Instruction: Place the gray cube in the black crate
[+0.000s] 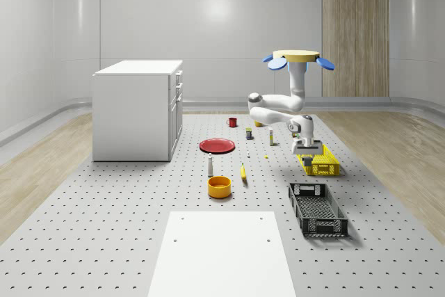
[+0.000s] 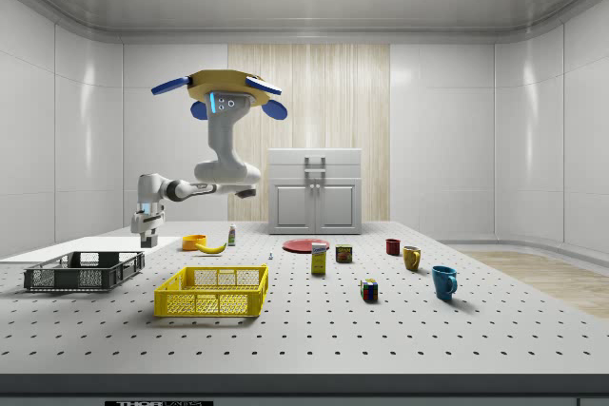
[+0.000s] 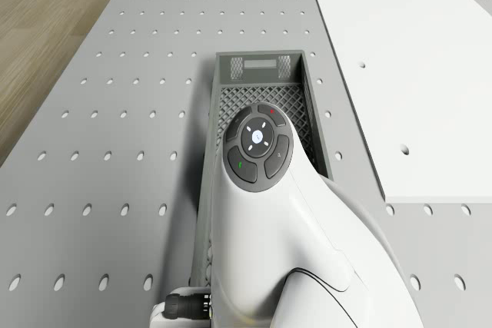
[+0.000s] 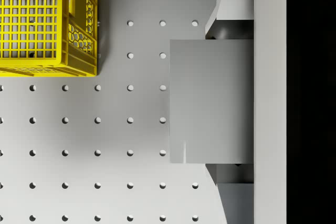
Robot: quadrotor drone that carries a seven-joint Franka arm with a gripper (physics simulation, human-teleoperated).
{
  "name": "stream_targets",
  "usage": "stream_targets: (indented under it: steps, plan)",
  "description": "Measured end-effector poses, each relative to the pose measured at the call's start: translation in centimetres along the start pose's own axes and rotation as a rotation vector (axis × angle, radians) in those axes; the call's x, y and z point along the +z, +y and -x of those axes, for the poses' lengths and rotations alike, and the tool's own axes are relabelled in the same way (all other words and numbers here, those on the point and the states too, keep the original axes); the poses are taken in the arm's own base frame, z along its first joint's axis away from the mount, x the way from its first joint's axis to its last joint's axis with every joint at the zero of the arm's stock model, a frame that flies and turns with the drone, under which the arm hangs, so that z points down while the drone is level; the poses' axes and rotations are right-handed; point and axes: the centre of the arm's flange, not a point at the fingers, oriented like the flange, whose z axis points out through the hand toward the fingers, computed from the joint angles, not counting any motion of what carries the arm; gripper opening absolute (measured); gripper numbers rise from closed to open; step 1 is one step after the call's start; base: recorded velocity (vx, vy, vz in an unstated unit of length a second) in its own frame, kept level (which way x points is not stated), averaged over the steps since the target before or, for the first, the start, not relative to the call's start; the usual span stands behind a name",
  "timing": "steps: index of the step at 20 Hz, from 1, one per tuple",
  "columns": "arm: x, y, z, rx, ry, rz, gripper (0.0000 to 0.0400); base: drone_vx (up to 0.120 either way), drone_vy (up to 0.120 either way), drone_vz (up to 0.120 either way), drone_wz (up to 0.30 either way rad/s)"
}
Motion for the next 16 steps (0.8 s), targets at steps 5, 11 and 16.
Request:
stream_targets:
  steps: [5,11,16]
  plan:
    - [0.0,0.0,0.0,0.0,0.0,0.0,0.025,0.12,0.0,0.0,0.0]
    - [0.0,0.0,0.0,0.0,0.0,0.0,0.025,0.12,-0.04,0.0,0.0]
    - [0.0,0.0,0.0,0.0,0.0,0.0,0.025,0.12,-0.008,0.0,0.0]
